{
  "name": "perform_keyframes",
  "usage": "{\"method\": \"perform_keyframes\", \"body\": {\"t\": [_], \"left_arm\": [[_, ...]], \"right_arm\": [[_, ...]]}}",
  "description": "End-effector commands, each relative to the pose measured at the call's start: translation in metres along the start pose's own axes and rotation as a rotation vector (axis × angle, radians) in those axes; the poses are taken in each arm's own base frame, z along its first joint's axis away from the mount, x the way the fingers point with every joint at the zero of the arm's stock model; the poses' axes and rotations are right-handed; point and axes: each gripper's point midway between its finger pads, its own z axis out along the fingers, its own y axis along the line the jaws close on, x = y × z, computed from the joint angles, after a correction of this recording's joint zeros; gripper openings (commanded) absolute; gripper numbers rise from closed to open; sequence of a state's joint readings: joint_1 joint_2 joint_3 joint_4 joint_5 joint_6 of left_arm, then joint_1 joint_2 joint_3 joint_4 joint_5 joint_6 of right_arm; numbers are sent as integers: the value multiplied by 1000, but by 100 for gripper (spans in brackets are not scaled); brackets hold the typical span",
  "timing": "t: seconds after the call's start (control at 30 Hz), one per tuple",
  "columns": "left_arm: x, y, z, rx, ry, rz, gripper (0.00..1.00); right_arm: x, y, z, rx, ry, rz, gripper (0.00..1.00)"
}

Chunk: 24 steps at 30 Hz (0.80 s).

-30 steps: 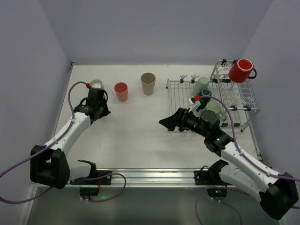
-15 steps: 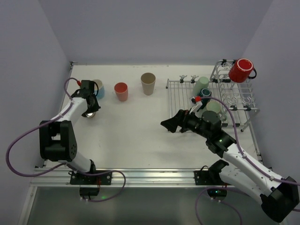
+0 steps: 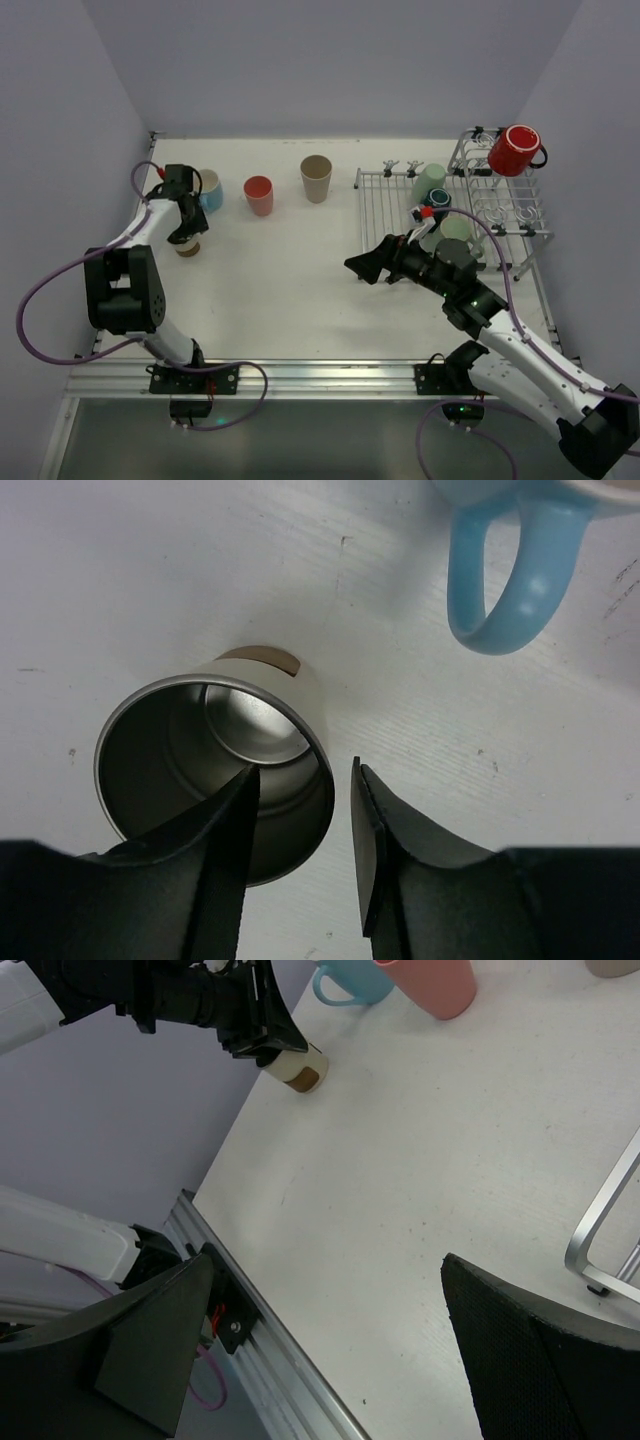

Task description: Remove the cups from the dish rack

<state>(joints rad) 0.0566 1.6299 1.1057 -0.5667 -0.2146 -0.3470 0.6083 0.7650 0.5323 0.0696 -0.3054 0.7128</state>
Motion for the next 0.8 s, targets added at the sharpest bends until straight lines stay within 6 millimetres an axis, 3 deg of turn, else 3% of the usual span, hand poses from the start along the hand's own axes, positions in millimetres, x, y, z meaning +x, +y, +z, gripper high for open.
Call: {"method": "perform_keyframes", "body": {"t": [0.0, 0.13, 0.23, 0.37, 0.43, 0.5, 0.53, 0.57, 0.6, 0.63, 0.77], "left_arm": [[-28, 0, -20, 9, -79, 6, 47], [-55, -3, -45, 50, -192, -29, 72], [-78, -8, -75, 101, -298, -65, 83], [-103, -19, -139, 254, -486, -93, 86], [-106, -44, -170, 419, -567, -66, 86], [-89, -65, -200, 580, -610, -36, 86], [-79, -86, -218, 669, -633, 7, 86], [-65, -94, -228, 726, -640, 26, 86], [-52, -105, -238, 795, -633, 61, 86], [-37, -123, -252, 875, -643, 110, 86], [22, -143, -269, 1074, -622, 220, 87]], "right_arm": [[-7, 5, -1, -19, -34, -35, 99], [-9, 6, -3, -28, -53, -30, 99], [-11, 11, -7, -51, -70, -31, 95], [-16, 19, -10, -63, -62, -46, 90], [-23, 28, -13, -73, -61, -73, 87], [-39, 40, -16, -79, -85, -111, 86], [-40, 39, -18, -63, -69, -123, 85], [-45, 40, -18, -43, -71, -134, 85], [-62, 50, -22, -39, -105, -177, 85], [-63, 44, -24, 6, -92, -187, 85], [-108, 35, -38, 185, -210, -257, 84]]}}
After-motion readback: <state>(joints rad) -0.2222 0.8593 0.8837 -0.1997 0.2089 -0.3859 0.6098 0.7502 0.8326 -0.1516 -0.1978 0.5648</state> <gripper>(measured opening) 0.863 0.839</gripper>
